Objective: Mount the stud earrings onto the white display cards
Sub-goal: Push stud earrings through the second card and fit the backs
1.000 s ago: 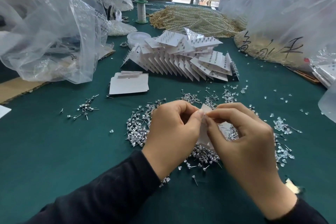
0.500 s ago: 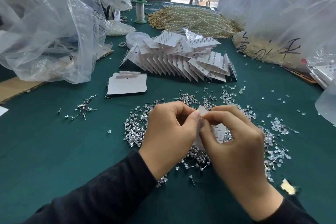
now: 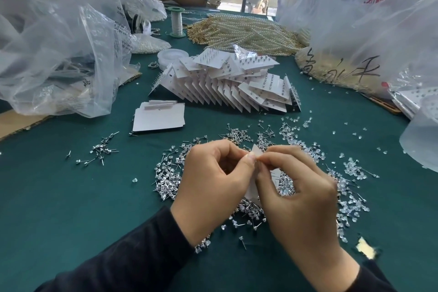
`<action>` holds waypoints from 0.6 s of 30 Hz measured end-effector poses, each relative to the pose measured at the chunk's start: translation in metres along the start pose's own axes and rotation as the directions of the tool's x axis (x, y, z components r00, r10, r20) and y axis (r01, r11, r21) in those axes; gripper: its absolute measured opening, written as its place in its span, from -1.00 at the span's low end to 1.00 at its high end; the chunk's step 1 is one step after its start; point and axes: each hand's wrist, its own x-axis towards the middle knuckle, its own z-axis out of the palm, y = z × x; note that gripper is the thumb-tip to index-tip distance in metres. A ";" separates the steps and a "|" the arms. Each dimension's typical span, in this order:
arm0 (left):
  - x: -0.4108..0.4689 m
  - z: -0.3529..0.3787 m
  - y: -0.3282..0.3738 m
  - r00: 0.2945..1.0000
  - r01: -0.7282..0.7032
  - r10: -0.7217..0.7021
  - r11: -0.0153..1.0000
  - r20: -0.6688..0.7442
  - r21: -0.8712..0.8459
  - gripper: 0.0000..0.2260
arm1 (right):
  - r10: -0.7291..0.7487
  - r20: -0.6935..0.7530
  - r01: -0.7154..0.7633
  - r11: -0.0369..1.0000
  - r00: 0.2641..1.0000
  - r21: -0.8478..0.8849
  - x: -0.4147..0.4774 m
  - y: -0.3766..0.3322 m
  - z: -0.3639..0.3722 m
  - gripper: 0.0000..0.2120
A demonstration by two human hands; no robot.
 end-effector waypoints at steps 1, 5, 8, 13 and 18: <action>0.000 0.000 0.001 1.000 -0.001 0.001 1.000 0.005 -0.006 -0.84 | -0.001 -0.003 0.001 1.000 1.000 0.000 0.000 0.000 0.000 -0.95; 0.001 -0.001 0.003 0.998 0.037 -0.031 0.992 0.054 -0.121 -0.79 | -0.002 -0.027 0.003 0.999 1.000 0.037 0.002 0.001 -0.001 -0.97; 0.004 -0.005 0.006 0.977 0.141 -0.077 0.932 0.199 -0.333 -0.74 | 0.050 0.011 -0.051 0.987 0.999 0.154 0.007 0.003 -0.008 -0.98; 0.013 -0.016 0.005 0.982 0.091 -0.061 0.982 0.176 -0.168 -0.75 | 0.592 0.425 -0.641 0.211 0.685 0.738 0.026 0.014 -0.024 -0.86; 0.017 -0.021 0.006 0.923 0.186 -0.102 0.962 0.371 -0.199 -0.71 | 0.525 0.758 -0.754 -0.291 0.388 0.588 0.027 0.023 -0.027 -0.59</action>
